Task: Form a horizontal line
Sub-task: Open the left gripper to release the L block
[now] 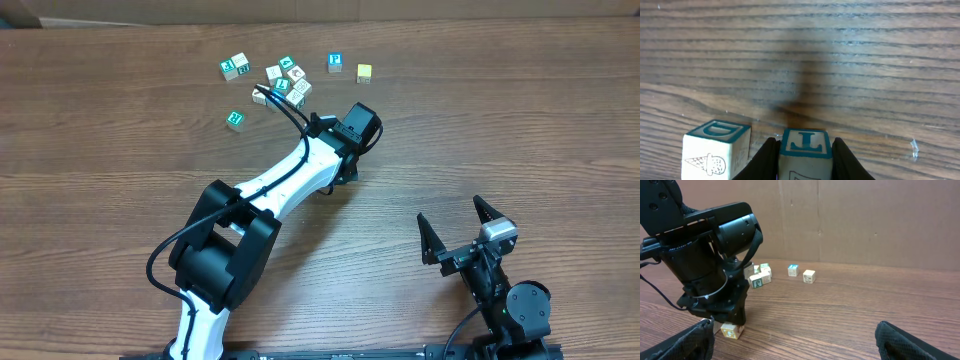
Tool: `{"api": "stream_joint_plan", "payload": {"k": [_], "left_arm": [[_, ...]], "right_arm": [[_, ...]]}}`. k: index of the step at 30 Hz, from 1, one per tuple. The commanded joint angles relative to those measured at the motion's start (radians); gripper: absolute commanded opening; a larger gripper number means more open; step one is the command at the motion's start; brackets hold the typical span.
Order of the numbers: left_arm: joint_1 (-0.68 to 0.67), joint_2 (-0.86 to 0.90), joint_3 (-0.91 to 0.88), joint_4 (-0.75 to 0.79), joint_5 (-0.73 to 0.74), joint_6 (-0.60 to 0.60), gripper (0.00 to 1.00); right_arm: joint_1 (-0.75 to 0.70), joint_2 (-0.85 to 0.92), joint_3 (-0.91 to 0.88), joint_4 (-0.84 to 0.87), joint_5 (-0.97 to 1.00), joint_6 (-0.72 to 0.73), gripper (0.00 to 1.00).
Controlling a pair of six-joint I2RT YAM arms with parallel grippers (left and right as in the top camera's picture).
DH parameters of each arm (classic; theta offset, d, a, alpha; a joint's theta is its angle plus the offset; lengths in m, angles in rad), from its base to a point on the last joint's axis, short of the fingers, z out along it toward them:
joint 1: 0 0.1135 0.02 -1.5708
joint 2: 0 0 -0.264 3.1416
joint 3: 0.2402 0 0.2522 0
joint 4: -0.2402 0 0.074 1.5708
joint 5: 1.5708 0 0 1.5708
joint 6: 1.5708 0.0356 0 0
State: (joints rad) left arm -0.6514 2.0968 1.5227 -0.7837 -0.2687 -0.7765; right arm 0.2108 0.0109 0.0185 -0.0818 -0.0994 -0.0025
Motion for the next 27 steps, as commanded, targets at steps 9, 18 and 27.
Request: {"api": "stream_joint_plan", "payload": {"k": [9, 18, 27], "left_arm": [[-0.004, 0.009, -0.011, -0.006, -0.033, 0.040, 0.17], [-0.004, 0.009, -0.011, -0.020, -0.026, 0.040, 0.17], [-0.003, 0.009, -0.011, -0.026, -0.026, 0.040, 0.22]], "right_arm": [[-0.004, -0.008, -0.010, 0.005, 0.008, 0.005, 1.00], [-0.003, -0.008, -0.010, 0.005, 0.008, 0.005, 1.00], [-0.003, -0.008, -0.010, 0.005, 0.008, 0.005, 1.00]]}}
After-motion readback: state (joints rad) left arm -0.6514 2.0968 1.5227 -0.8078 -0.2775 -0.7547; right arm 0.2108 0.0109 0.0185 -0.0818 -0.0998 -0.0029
